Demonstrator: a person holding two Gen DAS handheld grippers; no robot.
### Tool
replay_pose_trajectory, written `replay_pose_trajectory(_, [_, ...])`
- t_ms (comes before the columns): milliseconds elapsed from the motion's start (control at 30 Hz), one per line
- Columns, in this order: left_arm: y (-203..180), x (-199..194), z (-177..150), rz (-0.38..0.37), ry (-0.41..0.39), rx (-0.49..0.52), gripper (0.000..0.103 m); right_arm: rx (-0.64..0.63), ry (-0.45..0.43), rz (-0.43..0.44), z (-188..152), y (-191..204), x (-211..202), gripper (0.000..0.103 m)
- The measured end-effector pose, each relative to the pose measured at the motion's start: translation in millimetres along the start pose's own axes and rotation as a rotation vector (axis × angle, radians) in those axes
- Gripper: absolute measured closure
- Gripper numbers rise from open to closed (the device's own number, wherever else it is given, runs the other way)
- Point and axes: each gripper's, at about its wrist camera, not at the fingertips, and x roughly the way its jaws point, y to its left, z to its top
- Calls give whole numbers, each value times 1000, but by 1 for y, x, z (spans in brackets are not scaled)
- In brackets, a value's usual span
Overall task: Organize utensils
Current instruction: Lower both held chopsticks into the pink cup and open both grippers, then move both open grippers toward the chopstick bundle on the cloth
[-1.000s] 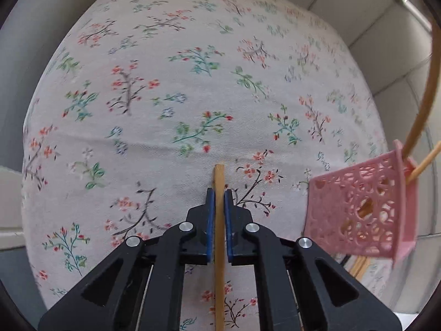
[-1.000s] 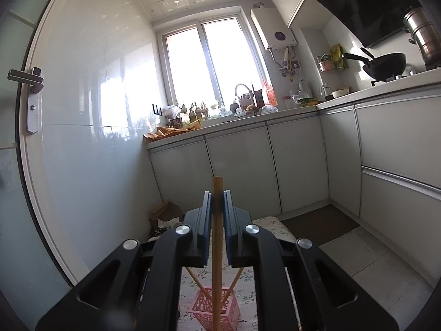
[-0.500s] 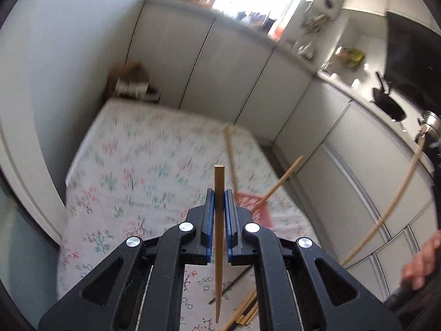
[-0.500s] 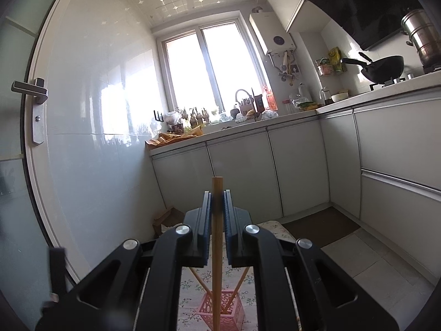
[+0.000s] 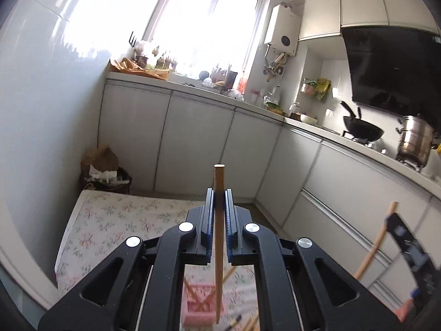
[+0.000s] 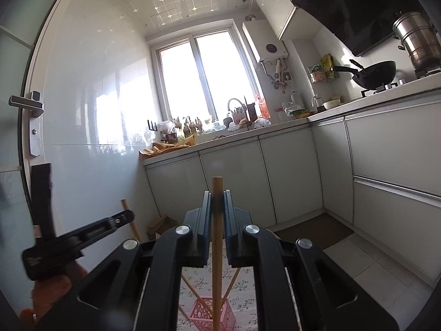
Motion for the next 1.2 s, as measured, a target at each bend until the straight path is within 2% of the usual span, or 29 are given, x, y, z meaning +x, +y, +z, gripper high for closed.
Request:
replay_pose_trajectory(167, [5, 47, -19, 35, 23, 19, 97, 16, -8, 6, -5, -7, 22, 94])
replay_pose_trajectory(333, [25, 74, -59, 24, 106, -13, 95, 38, 8, 17, -14, -9, 50, 94])
replay_pose_trajectory(433, [37, 54, -63, 27, 61, -28, 93, 36, 3, 28, -16, -4, 62, 94])
replay_pose_trajectory(533, [46, 22, -49, 38, -15, -64, 93, 26, -9, 36, -16, 4, 68, 94])
replay_pose_trajectory(667, [55, -7, -28, 69, -64, -85, 86, 10, -38, 52, -13, 17, 78, 94])
replay_pose_trajectory(833, [63, -17, -25, 91, -70, -93, 83, -24, -60, 51, -22, 33, 100, 94])
replay_pose_trajectory(1000, [74, -19, -25, 91, -61, -113, 83, -54, -19, 31, -56, 37, 120, 94])
replay_pose_trajectory(1200, [88, -28, -22, 104, -75, -143, 83, -37, 74, 20, -108, 30, 133, 93])
